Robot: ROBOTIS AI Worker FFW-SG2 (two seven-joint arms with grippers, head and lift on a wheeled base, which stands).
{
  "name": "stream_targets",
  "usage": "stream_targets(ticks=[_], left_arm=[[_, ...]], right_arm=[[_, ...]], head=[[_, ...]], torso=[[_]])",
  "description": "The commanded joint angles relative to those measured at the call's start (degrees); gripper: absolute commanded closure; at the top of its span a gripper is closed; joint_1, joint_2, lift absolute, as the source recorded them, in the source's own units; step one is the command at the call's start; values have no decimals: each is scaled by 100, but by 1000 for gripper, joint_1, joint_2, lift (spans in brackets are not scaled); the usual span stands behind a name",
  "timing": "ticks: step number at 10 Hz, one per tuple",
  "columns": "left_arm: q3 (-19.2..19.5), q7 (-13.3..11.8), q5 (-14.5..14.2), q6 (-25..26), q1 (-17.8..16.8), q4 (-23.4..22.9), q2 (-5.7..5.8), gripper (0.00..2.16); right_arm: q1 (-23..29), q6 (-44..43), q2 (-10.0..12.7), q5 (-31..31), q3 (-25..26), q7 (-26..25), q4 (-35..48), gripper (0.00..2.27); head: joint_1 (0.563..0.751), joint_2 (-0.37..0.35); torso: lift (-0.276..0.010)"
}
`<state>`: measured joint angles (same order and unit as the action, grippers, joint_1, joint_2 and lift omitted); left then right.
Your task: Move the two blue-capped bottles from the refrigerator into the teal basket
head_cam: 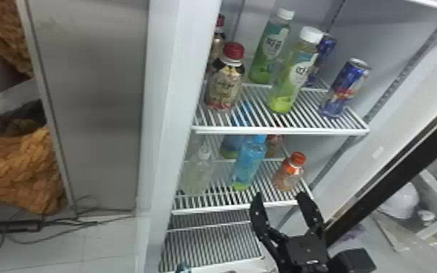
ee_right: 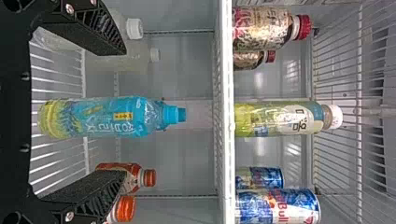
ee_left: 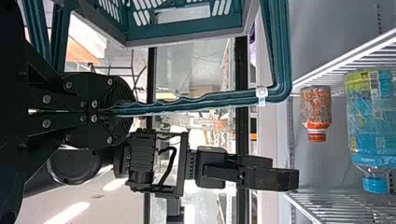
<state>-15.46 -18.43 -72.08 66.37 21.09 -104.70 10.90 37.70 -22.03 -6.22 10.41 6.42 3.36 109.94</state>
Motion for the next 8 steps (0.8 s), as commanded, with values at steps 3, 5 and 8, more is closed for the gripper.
stream_targets(ticks=[3,5,8], left_arm=[[-1,-2,-8,0,-14,1,0,1134],[-1,6,-8,0,-14,1,-9,1134],[-10,-2,-8,0,-28,1,-9,1134]], right_arm=[[-620,-286,-116,49,-229,-28,-722,101],[-986,-385,-125,49,-247,-55,-1130,101],[-1464,-483,-178,49,-379,-116,-1692,101]], head=[[695,-350],[695,-350],[695,-350]], torso=[[-137],[-137],[-137]])
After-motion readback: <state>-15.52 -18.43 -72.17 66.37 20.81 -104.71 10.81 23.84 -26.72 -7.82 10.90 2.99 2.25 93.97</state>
